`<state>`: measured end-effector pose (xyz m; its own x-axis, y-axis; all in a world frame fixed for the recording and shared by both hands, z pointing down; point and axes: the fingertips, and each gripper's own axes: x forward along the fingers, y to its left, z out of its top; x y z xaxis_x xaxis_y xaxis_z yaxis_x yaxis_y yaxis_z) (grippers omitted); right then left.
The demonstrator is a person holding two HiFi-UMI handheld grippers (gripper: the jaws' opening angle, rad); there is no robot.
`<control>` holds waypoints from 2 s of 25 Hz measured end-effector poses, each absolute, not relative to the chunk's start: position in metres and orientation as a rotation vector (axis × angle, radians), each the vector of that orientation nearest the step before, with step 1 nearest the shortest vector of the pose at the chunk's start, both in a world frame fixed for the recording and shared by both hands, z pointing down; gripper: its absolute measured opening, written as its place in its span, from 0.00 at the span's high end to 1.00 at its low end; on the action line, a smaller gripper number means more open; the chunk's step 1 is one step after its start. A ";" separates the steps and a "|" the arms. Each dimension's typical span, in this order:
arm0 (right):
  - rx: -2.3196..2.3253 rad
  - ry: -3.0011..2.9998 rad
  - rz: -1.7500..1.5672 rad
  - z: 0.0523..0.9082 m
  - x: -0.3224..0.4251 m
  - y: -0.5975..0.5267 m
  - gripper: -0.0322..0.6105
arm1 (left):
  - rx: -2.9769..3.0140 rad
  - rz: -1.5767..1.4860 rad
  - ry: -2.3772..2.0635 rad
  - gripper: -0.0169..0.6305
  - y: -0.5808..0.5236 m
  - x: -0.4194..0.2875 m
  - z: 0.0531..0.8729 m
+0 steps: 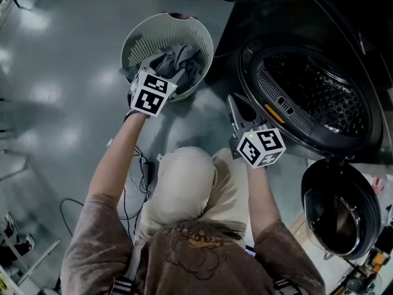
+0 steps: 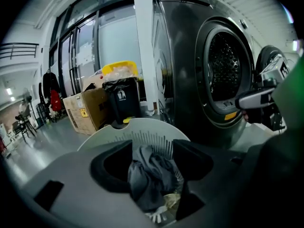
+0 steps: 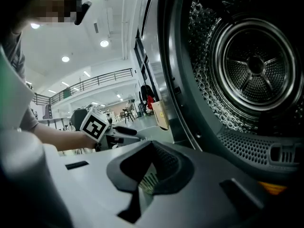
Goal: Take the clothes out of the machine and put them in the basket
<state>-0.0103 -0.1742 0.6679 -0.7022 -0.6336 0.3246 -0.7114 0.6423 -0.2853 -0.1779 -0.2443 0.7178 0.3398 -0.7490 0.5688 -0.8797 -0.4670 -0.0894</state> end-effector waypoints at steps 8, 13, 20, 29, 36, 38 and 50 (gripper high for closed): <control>1.040 -2.635 0.638 0.557 -0.029 -0.170 0.95 | 2.304 0.796 -1.391 0.54 -0.219 -0.180 0.611; 0.998 -2.645 0.645 0.445 -0.045 -0.169 0.95 | 2.320 0.743 -1.341 0.54 -0.206 -0.174 0.490; 0.970 -2.647 0.670 0.295 -0.048 -0.172 0.95 | 2.291 0.611 -1.235 0.54 -0.185 -0.161 0.336; 1.072 -2.635 0.605 0.132 -0.015 -0.193 0.95 | 2.435 0.510 -1.080 0.54 -0.179 -0.123 0.159; 1.128 -2.656 0.502 0.080 0.015 -0.194 0.95 | 2.648 0.316 -0.993 0.61 -0.192 -0.087 0.073; 1.128 -2.666 0.481 0.070 0.017 -0.191 0.95 | 2.677 0.279 -0.975 0.64 -0.192 -0.083 0.056; 1.152 -2.717 0.375 0.031 0.050 -0.165 0.95 | 2.738 0.146 -0.941 0.96 -0.175 -0.054 0.012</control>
